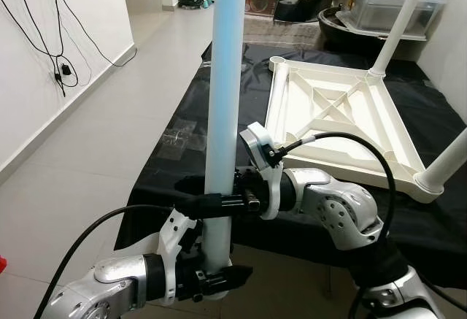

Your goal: Building children table

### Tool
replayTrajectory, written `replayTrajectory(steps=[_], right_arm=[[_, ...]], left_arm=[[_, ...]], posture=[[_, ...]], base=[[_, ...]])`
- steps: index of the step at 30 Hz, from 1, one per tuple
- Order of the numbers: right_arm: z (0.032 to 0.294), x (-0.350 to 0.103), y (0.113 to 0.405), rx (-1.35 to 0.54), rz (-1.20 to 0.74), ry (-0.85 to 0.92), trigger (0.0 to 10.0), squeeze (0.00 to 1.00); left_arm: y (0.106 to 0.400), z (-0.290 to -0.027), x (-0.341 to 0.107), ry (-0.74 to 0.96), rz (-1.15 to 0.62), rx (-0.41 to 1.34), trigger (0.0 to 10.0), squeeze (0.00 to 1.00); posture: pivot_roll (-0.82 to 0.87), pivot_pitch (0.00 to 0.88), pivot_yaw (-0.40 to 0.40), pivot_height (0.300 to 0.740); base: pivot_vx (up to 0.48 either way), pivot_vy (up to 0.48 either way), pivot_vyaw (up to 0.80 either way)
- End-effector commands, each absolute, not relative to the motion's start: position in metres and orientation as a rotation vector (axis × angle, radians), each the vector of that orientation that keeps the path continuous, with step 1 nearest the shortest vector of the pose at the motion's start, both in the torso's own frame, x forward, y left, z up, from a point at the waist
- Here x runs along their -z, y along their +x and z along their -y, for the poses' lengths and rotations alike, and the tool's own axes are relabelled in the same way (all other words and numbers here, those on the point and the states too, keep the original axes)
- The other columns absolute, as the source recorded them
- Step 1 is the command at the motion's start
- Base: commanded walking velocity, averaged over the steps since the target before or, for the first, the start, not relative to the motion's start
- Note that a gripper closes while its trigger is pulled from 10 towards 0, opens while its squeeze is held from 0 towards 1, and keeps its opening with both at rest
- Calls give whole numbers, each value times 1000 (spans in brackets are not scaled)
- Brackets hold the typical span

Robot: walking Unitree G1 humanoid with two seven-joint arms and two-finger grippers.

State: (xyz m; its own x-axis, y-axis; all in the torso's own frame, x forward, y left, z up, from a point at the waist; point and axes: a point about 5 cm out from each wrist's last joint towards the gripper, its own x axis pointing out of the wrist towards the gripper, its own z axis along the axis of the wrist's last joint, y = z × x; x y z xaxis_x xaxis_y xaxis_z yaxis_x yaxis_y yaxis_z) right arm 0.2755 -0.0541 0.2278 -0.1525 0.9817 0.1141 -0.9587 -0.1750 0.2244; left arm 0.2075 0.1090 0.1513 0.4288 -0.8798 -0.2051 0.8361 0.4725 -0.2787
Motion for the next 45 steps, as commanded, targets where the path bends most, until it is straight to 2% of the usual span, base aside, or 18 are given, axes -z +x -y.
replayTrajectory(steps=[1, 9, 10, 13, 16, 19, 22, 23, 25, 26, 28, 32, 33, 34, 45], right_arm=[[52, -231, 272, -1749, -89, 257, 0, 0], [63, -238, 283, -1686, -55, 255, 0, 0], [67, -239, 286, -1661, -42, 257, 0, 0], [73, -241, 292, -1617, -23, 254, 0, 0], [92, -245, 311, -1428, 38, 225, 0, 0], [96, -245, 317, -1363, 58, 215, 0, 0], [116, -250, 348, -982, 161, 196, 0, 0], [116, -250, 348, -982, 161, 196, 0, 0], [126, -254, 361, -762, 214, 195, 0, 0], [126, -254, 361, -762, 214, 195, 0, 0], [135, -261, 367, -534, 300, 224, 0, 0], [141, -265, 367, -398, 356, 222, 0, 0], [141, -265, 367, -385, 361, 222, 1961, 0], [140, -265, 367, -359, 373, 219, 10000, 0], [123, -263, 366, -272, 426, 251, 10000, 0]], left_arm=[[207, -108, -149, -141, -359, 1074, 10000, 1000], [208, -108, -152, -122, -293, 998, 10000, 1000], [208, -108, -153, -113, -277, 978, 10000, 0], [210, -109, -155, -109, -250, 935, 10000, 0], [224, -119, -160, -103, -152, 713, 10000, 0], [228, -122, -162, -95, -126, 654, 10000, 0], [238, -132, -166, -102, -60, 458, 10000, 0], [238, -132, -166, -102, -60, 458, 10000, 0], [241, -133, -169, -119, -31, 385, 10000, 0], [241, -133, -169, -119, -31, 385, 10000, 0], [245, -134, -174, -118, 5, 309, 10000, 0], [248, -136, -178, -112, 30, 246, 10000, 0], [248, -136, -179, -112, 33, 239, 10000, 0], [249, -137, -179, -111, 38, 219, 10000, 0], [253, -136, -179, -89, 70, 184, 10000, 0]], posture=[[99, 105, -54, 740], [100, 101, -57, 740], [103, 101, -56, 740], [105, 100, -57, 740], [109, 96, -61, 740], [109, 96, -61, 740], [107, 88, -61, 740], [107, 88, -61, 740], [105, 84, -59, 740], [105, 84, -59, 740], [106, 83, -59, 740], [108, 78, -62, 740], [108, 78, -62, 740], [110, 73, -63, 740], [107, 69, -64, 740]], base=[[0, 0, 0], [0, 0, 0], [0, 0, 0], [0, 0, 0], [0, 0, 0], [0, 0, 0], [0, 0, 0], [0, 0, 0], [0, 0, 0], [0, 0, 0], [0, 0, 0], [0, 0, 0], [0, 0, 0], [0, 0, 0], [45, 0, 0]])
